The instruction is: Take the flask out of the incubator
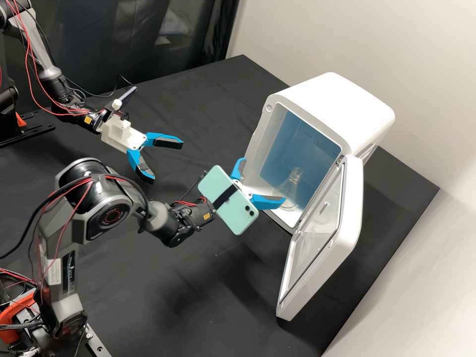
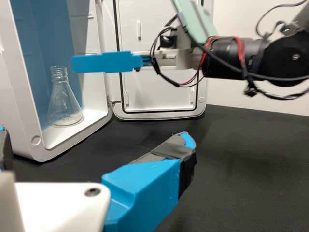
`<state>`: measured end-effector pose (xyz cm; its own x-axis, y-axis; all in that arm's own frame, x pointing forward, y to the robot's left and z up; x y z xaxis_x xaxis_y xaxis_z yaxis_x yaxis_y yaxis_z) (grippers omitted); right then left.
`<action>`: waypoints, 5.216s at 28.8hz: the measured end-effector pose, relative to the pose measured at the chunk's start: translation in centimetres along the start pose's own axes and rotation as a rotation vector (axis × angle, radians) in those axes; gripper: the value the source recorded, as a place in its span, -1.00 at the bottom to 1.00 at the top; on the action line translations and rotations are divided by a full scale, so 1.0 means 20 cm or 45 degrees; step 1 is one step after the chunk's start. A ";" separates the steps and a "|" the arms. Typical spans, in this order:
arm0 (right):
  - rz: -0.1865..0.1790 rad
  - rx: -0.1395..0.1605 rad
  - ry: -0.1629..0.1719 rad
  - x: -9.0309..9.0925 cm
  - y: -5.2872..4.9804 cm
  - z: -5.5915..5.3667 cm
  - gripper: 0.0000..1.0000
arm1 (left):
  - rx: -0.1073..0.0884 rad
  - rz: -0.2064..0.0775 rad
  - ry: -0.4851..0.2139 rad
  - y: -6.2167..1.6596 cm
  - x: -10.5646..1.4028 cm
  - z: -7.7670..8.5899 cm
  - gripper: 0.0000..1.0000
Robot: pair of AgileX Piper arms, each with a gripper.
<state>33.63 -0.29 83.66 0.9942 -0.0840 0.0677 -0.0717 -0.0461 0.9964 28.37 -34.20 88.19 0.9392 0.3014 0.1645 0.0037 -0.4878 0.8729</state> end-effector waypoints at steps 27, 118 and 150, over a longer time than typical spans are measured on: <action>-0.073 -0.219 0.030 0.40 -0.16 -0.13 1.00 | 0.000 0.011 -0.003 0.006 -0.01 0.00 1.00; -0.123 -0.230 -0.184 0.77 -0.22 -0.05 1.00 | 0.001 0.007 -0.016 0.002 -0.01 0.02 1.00; -0.185 -0.186 -0.260 0.82 -0.27 0.04 1.00 | 0.000 0.007 -0.021 -0.001 -0.01 0.03 1.00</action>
<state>50.22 -2.31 79.37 0.9552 -0.2868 -0.0731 0.0971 0.0704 0.9928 28.35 -34.78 87.85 0.9448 0.2852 0.1613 -0.0013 -0.4891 0.8722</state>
